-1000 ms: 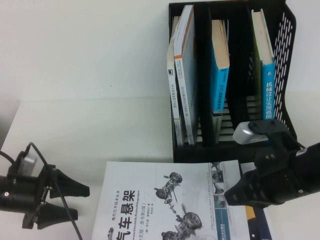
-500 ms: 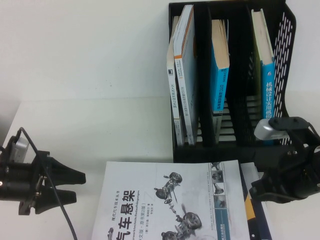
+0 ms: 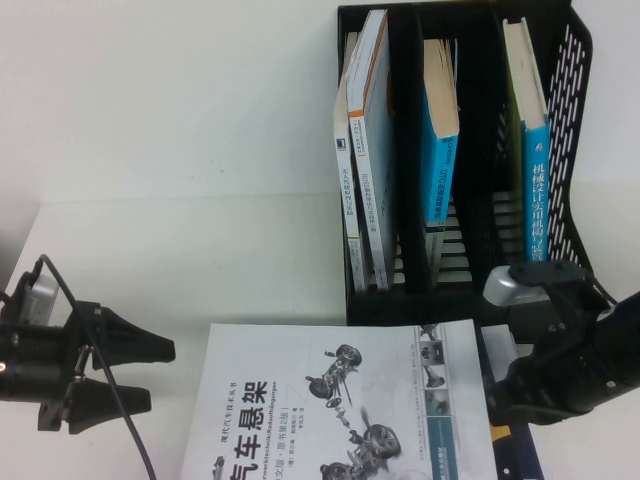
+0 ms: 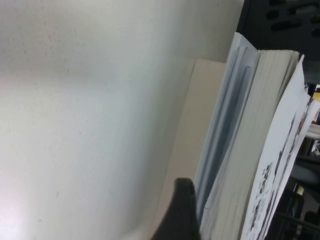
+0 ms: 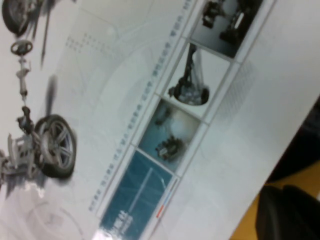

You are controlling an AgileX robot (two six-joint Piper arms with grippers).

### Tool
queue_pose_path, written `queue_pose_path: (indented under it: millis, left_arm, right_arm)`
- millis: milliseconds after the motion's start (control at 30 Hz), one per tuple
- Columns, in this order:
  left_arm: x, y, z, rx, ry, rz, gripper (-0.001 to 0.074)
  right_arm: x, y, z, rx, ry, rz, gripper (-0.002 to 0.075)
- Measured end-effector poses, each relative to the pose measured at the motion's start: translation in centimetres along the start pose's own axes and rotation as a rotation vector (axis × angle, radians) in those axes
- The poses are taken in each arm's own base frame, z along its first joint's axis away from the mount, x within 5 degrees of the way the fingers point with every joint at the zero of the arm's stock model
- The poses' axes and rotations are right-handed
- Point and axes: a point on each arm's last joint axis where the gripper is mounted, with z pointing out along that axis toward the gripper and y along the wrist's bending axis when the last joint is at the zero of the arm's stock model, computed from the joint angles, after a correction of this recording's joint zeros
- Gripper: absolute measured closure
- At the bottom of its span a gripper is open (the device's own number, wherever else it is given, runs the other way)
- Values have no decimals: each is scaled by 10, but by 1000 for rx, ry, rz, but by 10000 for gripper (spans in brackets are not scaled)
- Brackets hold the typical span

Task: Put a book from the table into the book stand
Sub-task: Push book with right arm

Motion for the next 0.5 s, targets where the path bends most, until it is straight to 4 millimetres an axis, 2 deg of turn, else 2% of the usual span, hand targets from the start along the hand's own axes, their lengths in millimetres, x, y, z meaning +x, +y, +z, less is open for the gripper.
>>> queue_pose_path:
  millis: [367, 500]
  left_arm:
    - [11, -13, 26, -17, 102, 56, 141]
    - [13, -13, 28, -36, 116, 69, 141]
  right_arm:
    - [-16, 3, 12, -46, -2, 7, 720]
    - [-18, 2, 14, -53, -3, 13, 720]
